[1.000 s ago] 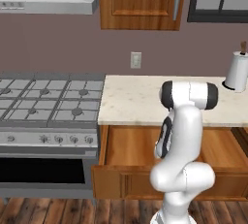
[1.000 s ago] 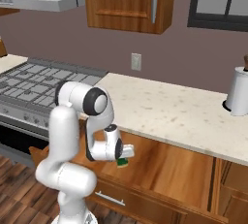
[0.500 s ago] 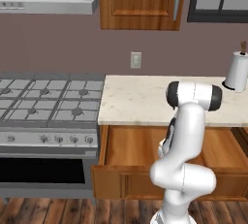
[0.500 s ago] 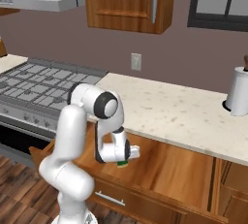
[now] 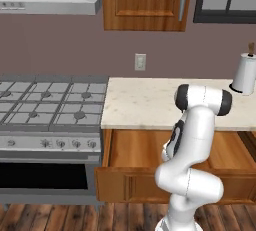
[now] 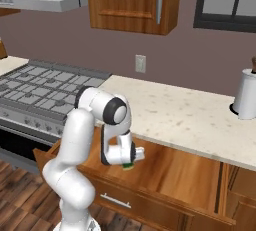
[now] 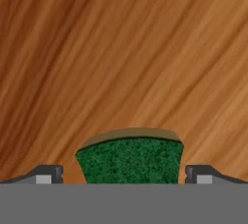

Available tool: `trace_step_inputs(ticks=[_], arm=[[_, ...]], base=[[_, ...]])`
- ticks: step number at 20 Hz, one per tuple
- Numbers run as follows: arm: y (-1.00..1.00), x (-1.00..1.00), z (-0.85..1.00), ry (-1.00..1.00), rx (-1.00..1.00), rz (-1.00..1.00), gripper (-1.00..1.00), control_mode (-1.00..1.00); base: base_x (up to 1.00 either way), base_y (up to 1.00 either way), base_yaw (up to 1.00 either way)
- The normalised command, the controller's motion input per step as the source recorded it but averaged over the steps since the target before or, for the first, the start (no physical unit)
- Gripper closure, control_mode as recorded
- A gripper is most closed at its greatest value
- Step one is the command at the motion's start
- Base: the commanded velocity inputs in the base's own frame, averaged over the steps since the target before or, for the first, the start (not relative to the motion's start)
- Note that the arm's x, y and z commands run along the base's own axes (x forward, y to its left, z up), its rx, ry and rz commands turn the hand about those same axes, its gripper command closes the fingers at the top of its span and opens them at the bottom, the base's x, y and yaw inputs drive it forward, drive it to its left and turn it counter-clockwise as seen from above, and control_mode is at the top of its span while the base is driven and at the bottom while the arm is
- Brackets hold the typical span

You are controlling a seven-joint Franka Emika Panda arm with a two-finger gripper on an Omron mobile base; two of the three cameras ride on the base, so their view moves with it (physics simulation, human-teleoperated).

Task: Restock the sink supplies by placing the sponge and soap dispenser on the counter and next to the sink. Make sure the soap dispenser is upright.

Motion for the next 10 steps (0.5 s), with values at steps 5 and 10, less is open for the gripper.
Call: trace_step_inputs(ticks=[5,10], arm=[[0.31,0.0,-0.21,0.06,0.0,0.08,-1.0,-1.0],[0.15,0.02,-0.16,0.03,0.0,0.07,-1.0,-1.0]], base=[[0.0,0.0,0.0],[0.0,0.0,0.0]])
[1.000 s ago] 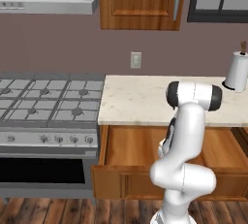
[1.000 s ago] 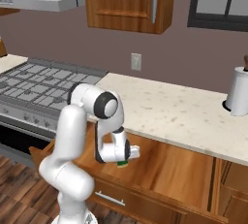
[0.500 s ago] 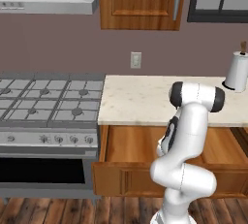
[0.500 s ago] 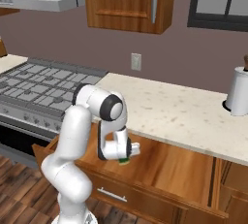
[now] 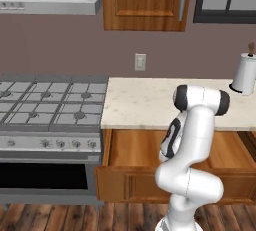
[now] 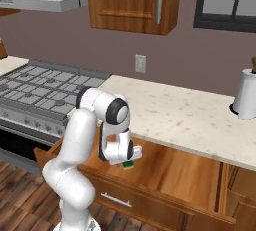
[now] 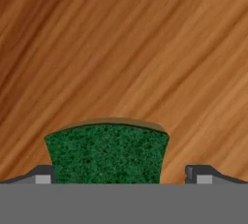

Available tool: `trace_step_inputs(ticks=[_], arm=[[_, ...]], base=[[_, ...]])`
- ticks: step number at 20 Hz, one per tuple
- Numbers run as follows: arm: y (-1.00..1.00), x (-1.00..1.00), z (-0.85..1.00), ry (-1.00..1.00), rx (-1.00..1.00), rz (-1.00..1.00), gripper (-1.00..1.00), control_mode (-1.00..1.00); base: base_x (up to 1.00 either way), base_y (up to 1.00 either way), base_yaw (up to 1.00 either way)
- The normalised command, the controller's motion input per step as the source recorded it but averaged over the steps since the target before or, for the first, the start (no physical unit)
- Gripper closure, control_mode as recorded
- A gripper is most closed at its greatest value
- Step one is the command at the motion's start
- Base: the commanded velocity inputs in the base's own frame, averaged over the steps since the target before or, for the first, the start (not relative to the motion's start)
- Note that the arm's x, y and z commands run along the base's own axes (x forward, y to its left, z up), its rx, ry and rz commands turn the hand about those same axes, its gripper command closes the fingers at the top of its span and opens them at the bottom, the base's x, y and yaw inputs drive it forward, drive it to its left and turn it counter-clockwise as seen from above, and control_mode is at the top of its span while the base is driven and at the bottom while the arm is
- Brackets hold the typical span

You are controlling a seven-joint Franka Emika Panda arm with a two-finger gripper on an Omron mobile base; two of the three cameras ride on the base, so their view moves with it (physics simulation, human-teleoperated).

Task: Restock the sink supplies by placing the sponge and soap dispenser on the counter and next to the sink. Make sure the soap dispenser is upright.

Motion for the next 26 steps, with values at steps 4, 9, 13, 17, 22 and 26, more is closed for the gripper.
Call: trace_step_inputs(ticks=[4,9,13,17,22,26], arm=[[-0.01,0.07,-0.05,0.0,0.0,0.04,-1.0,-1.0],[-0.02,0.02,-0.19,0.0,0.0,0.03,-1.0,-1.0],[0.03,0.0,-0.58,0.04,0.0,0.05,1.0,-1.0],[0.04,-0.32,-0.33,0.03,0.03,0.09,1.0,-1.0],[0.06,-0.69,-0.16,0.03,0.05,0.08,1.0,-1.0],[0.19,-0.85,-0.07,0.0,0.0,0.02,1.0,-1.0]], base=[[0.0,0.0,0.0],[0.0,0.0,0.0],[0.0,0.0,0.0],[0.0,0.0,0.0],[0.0,0.0,0.0],[0.0,0.0,0.0]])
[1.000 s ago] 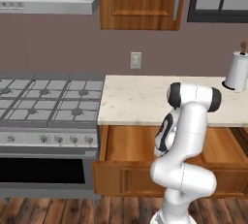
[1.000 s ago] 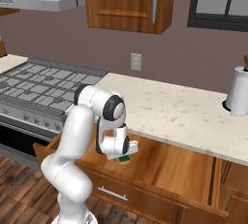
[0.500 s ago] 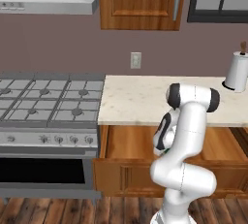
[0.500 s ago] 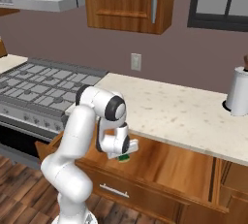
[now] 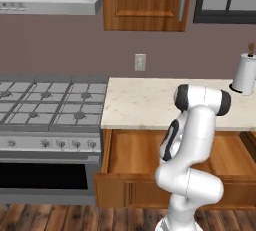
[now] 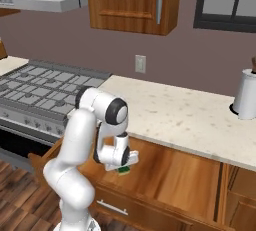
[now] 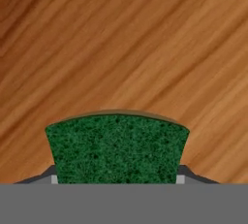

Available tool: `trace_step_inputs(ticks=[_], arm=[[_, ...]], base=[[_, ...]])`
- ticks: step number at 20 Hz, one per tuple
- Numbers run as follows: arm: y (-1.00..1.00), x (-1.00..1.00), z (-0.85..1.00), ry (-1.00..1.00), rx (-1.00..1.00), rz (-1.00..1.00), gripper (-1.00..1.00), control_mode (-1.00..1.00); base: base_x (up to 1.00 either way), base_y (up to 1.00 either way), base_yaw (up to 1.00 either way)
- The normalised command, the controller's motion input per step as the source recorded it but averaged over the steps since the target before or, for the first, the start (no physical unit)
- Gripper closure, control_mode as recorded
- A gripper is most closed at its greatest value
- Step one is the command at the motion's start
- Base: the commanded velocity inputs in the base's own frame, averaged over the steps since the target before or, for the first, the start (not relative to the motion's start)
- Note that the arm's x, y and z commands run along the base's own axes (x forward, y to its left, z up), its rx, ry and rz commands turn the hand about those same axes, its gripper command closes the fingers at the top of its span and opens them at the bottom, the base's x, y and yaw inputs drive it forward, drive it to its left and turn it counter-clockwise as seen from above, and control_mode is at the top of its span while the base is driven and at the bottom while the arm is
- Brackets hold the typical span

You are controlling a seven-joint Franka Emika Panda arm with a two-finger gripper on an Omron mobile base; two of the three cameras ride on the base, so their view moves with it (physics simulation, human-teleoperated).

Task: Restock the sink supplies by placing the sponge and soap dispenser on the counter and next to the sink. Make sure the soap dispenser is upright.

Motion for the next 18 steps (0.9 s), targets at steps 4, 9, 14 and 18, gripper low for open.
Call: trace_step_inputs(ticks=[4,9,14,18], arm=[[0.03,-0.53,0.51,-0.02,0.0,0.0,1.0,-1.0],[-0.13,-0.11,1.0,-0.03,0.0,0.0,1.0,-1.0],[0.0,-0.27,1.0,-0.01,0.01,0.0,1.0,-1.0],[0.0,-0.12,1.0,0.0,0.01,0.0,1.0,-1.0]], base=[[0.0,0.0,0.0],[0.0,0.0,0.0],[0.0,0.0,0.0],[0.0,0.0,0.0]])
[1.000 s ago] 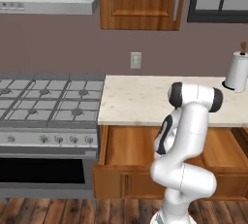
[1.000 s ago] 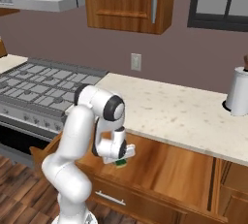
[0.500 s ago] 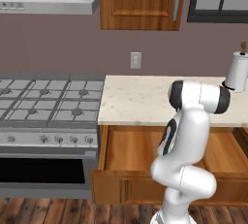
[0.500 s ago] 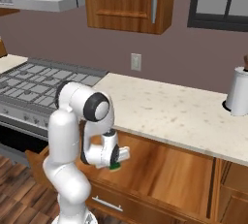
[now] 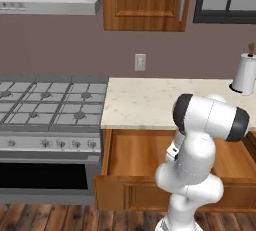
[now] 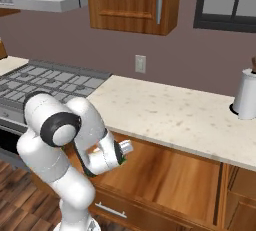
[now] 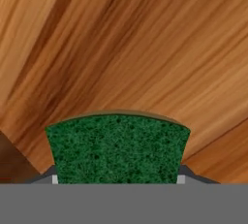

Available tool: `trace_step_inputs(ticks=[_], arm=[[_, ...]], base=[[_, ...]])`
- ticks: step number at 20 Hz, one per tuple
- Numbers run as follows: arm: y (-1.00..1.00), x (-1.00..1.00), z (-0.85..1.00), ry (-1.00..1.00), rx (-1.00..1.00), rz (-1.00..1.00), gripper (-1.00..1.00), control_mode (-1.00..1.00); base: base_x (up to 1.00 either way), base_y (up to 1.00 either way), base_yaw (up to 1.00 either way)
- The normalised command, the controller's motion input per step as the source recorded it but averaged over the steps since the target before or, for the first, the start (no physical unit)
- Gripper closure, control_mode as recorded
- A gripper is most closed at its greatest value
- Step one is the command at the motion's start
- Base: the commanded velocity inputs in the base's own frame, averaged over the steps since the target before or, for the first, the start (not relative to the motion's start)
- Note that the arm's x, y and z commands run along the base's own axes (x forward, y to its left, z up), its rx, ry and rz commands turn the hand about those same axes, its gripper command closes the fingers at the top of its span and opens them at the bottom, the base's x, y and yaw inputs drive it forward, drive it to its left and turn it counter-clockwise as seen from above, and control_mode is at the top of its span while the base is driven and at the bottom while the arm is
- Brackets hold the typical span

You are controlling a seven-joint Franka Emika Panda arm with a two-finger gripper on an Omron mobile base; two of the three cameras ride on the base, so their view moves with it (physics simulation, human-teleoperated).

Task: Restock the sink supplies by placing the sponge and soap dispenser on the counter and next to the sink. Make sure the soap dispenser is upright.

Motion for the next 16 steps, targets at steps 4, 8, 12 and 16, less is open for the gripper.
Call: trace_step_inputs(ticks=[4,8,12,16], arm=[[-0.11,-0.16,1.0,0.0,0.12,0.0,1.0,-1.0],[-0.13,-0.35,1.0,0.03,0.24,0.0,1.0,-1.0],[-0.09,-0.31,1.0,0.06,0.29,0.0,1.0,-1.0],[-0.03,-0.17,1.0,0.08,0.29,0.0,1.0,-1.0]], base=[[0.0,0.0,0.0],[0.0,0.0,0.0],[0.0,0.0,0.0],[0.0,0.0,0.0]])
